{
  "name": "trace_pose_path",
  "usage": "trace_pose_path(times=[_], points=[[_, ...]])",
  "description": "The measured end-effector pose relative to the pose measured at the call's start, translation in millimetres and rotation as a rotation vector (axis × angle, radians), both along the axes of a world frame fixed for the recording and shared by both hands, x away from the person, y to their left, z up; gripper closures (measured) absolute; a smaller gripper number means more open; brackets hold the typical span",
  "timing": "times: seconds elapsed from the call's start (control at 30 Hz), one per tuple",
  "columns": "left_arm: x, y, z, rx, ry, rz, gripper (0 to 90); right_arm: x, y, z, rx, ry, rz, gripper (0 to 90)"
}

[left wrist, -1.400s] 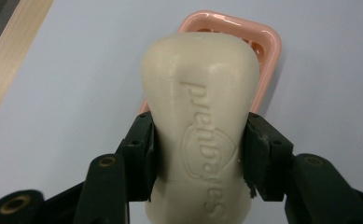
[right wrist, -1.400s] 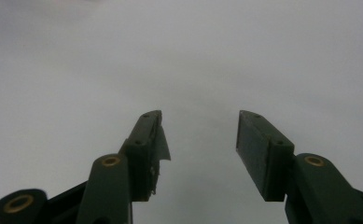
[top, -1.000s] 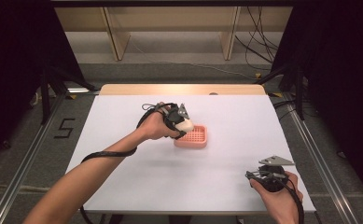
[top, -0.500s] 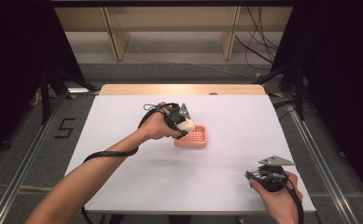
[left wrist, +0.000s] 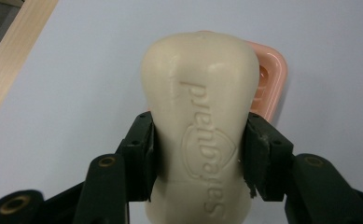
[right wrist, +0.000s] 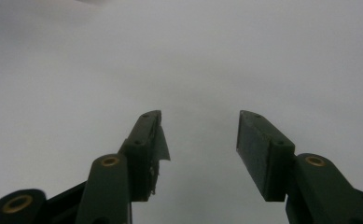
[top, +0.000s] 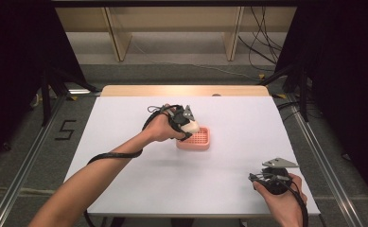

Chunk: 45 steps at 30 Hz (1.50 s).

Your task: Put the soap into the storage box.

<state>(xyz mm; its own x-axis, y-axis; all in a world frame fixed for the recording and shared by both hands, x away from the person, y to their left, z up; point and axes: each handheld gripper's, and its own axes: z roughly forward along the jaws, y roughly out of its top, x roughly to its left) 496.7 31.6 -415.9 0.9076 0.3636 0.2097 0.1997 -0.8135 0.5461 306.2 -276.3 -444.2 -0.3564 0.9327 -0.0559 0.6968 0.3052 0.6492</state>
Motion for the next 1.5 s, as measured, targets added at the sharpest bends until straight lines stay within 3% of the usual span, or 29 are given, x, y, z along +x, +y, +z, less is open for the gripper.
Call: trace_pose_path(times=[0.87, 1.5], points=[[9.4, -9.0, -13.8, -0.004, 0.003, 0.018, 49.5, -1.2, 3.1, 0.4, 0.039, 0.002, -0.032, 50.4], [13.9, -13.5, -22.4, 0.015, 0.022, 0.008, 49.3, -1.5, 2.7, 1.0, 0.025, 0.003, -0.032, 50.4]])
